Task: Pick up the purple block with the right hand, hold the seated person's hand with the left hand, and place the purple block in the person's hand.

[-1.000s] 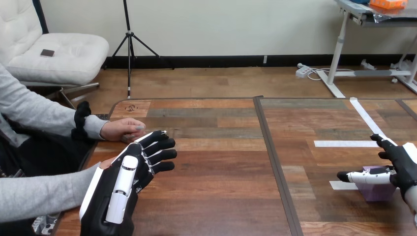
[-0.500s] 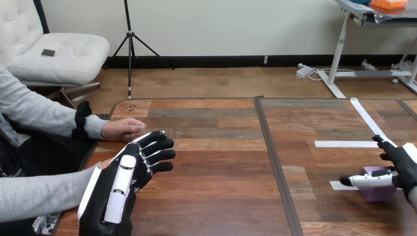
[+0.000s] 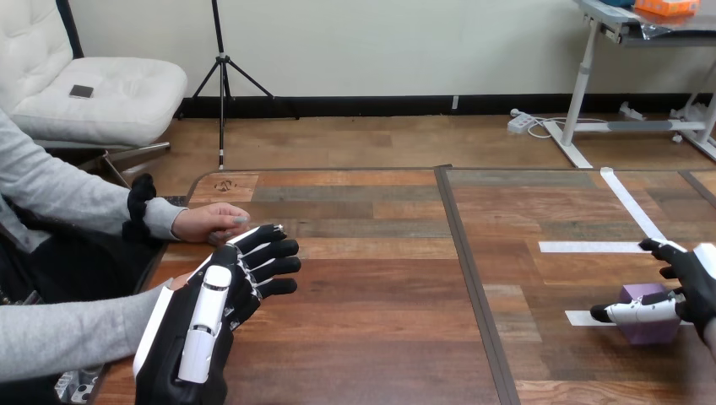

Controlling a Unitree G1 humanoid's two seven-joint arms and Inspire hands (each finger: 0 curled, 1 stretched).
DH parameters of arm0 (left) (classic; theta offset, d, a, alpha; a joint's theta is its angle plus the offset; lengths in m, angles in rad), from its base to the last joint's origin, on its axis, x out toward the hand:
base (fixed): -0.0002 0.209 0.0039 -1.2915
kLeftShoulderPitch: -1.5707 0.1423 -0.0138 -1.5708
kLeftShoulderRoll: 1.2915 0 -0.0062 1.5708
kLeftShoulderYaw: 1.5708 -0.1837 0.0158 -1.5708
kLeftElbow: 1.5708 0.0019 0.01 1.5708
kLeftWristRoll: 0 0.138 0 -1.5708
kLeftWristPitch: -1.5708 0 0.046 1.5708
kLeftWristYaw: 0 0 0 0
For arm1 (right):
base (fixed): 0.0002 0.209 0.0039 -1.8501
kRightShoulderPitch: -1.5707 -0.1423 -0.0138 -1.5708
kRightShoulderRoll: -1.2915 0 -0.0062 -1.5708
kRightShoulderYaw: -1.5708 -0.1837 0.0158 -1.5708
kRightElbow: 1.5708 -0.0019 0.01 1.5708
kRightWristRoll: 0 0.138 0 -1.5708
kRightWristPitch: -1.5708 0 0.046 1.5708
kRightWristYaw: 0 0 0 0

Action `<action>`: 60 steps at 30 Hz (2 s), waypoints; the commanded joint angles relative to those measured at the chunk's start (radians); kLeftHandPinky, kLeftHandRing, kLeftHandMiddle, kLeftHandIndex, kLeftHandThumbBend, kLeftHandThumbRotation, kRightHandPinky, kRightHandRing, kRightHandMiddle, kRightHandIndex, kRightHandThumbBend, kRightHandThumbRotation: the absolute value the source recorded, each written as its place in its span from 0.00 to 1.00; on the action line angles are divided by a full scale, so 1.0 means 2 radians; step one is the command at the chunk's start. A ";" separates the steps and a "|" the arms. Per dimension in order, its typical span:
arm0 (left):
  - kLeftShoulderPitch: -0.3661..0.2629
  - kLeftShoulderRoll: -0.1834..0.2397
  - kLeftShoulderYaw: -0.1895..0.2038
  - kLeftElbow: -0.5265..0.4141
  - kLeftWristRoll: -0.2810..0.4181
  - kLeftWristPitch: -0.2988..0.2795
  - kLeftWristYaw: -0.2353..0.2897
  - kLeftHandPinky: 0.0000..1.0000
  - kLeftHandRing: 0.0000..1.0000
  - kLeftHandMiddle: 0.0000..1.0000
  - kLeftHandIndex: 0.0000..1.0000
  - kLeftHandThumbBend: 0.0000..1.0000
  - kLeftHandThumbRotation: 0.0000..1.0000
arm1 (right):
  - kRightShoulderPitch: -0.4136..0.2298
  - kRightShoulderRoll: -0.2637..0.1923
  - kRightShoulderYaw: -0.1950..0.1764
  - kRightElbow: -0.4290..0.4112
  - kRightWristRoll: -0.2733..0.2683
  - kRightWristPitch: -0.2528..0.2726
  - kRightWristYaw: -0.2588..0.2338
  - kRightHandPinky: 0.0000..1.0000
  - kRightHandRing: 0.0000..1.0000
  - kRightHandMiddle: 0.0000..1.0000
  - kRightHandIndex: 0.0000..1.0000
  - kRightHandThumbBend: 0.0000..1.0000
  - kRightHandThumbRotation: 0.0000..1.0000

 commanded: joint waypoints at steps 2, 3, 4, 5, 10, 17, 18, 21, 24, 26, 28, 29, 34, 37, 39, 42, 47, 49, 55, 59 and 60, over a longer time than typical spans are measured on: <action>-0.028 -0.007 0.007 -0.016 -0.005 -0.016 -0.003 0.69 0.74 0.74 0.74 0.33 0.99 | -0.020 -0.006 0.020 0.009 -0.017 0.016 -0.015 0.59 0.71 0.76 0.76 1.00 0.00; -0.028 -0.007 0.007 -0.016 -0.005 -0.016 -0.003 0.69 0.74 0.74 0.74 0.34 0.99 | -0.020 -0.005 0.020 0.009 -0.017 0.015 -0.017 0.58 0.69 0.73 0.74 1.00 0.00; -0.028 -0.007 0.008 -0.017 -0.005 -0.016 -0.003 0.70 0.74 0.75 0.74 0.34 0.99 | -0.020 -0.005 0.021 0.008 -0.017 0.015 -0.019 0.56 0.67 0.72 0.73 1.00 0.00; -0.028 -0.007 0.008 -0.018 -0.005 -0.015 -0.003 0.70 0.74 0.75 0.74 0.34 0.99 | -0.019 -0.006 0.021 0.009 -0.018 0.013 -0.020 0.55 0.65 0.70 0.71 1.00 0.00; -0.029 -0.007 0.009 -0.019 -0.008 -0.013 -0.003 0.70 0.75 0.75 0.74 0.38 0.98 | -0.017 -0.007 0.022 0.012 -0.018 0.006 -0.023 0.52 0.57 0.62 0.62 0.97 0.00; -0.032 -0.005 0.013 -0.017 -0.013 -0.014 -0.007 0.71 0.76 0.76 0.74 0.40 0.98 | -0.014 -0.008 0.029 0.013 -0.020 -0.007 -0.038 0.45 0.50 0.53 0.53 0.92 0.00; -0.033 -0.005 0.014 -0.016 -0.013 -0.014 -0.007 0.71 0.76 0.76 0.74 0.40 0.98 | -0.013 -0.008 0.030 0.013 -0.021 -0.009 -0.039 0.43 0.48 0.52 0.51 0.91 0.00; -0.034 -0.004 0.016 -0.015 -0.015 -0.015 -0.009 0.71 0.76 0.76 0.74 0.40 0.98 | -0.014 -0.009 0.032 0.014 -0.022 -0.011 -0.043 0.41 0.46 0.50 0.49 0.90 0.00; -0.035 -0.004 0.018 -0.014 -0.014 -0.014 -0.009 0.71 0.75 0.76 0.74 0.40 0.98 | -0.015 -0.009 0.034 0.014 -0.023 -0.012 -0.045 0.38 0.44 0.48 0.48 0.90 0.00; -0.035 -0.005 0.019 -0.015 -0.013 -0.014 -0.008 0.71 0.75 0.76 0.74 0.40 0.98 | -0.015 -0.009 0.034 0.013 -0.023 -0.014 -0.047 0.37 0.42 0.46 0.47 0.90 0.00; -0.035 -0.005 0.019 -0.015 -0.011 -0.014 -0.007 0.70 0.75 0.76 0.74 0.40 0.98 | -0.016 -0.009 0.035 0.012 -0.023 -0.014 -0.047 0.35 0.41 0.45 0.46 0.91 0.00; -0.035 -0.006 0.020 -0.016 -0.010 -0.013 -0.006 0.70 0.75 0.76 0.74 0.40 0.99 | -0.014 -0.010 0.034 0.010 -0.022 -0.025 -0.052 0.35 0.41 0.45 0.46 0.91 0.00; -0.035 -0.007 0.021 -0.017 -0.009 -0.012 -0.006 0.69 0.75 0.76 0.74 0.40 0.99 | -0.011 -0.011 0.035 0.007 -0.023 -0.039 -0.062 0.33 0.39 0.44 0.45 0.93 0.00; -0.036 -0.006 0.021 -0.018 -0.010 -0.011 -0.008 0.69 0.75 0.76 0.74 0.40 0.99 | -0.012 -0.011 0.037 0.007 -0.026 -0.039 -0.066 0.33 0.38 0.43 0.45 0.94 0.00; -0.036 -0.007 0.022 -0.018 -0.010 -0.011 -0.009 0.69 0.75 0.76 0.74 0.40 0.99 | -0.012 -0.011 0.035 0.007 -0.024 -0.040 -0.066 0.33 0.38 0.43 0.45 0.93 0.00; -0.037 -0.008 0.022 -0.017 -0.010 -0.012 -0.009 0.69 0.75 0.76 0.74 0.40 0.99 | -0.012 -0.011 0.032 0.005 -0.019 -0.046 -0.063 0.33 0.38 0.43 0.44 0.93 0.00; -0.038 -0.008 0.022 -0.016 -0.007 -0.015 -0.008 0.69 0.75 0.76 0.74 0.39 1.00 | -0.012 -0.011 0.029 0.002 -0.016 -0.054 -0.065 0.33 0.38 0.43 0.44 0.93 0.00; -0.039 -0.009 0.023 -0.015 -0.006 -0.015 -0.007 0.69 0.74 0.76 0.73 0.39 1.00 | -0.012 -0.011 0.029 0.001 -0.016 -0.057 -0.066 0.33 0.38 0.43 0.44 0.93 0.00; -0.041 -0.009 0.024 -0.010 -0.008 -0.018 -0.009 0.68 0.74 0.75 0.73 0.38 1.00 | -0.012 -0.010 0.025 -0.005 -0.009 -0.068 -0.065 0.33 0.37 0.42 0.44 0.92 0.00; -0.041 -0.008 0.024 -0.010 -0.009 -0.017 -0.010 0.68 0.74 0.75 0.73 0.37 1.00 | -0.014 -0.010 0.024 -0.008 -0.007 -0.073 -0.065 0.32 0.37 0.43 0.44 0.92 0.00; -0.041 -0.008 0.024 -0.010 -0.010 -0.017 -0.011 0.68 0.74 0.75 0.73 0.37 1.00 | -0.014 -0.010 0.024 -0.009 -0.007 -0.075 -0.065 0.32 0.37 0.43 0.44 0.92 0.00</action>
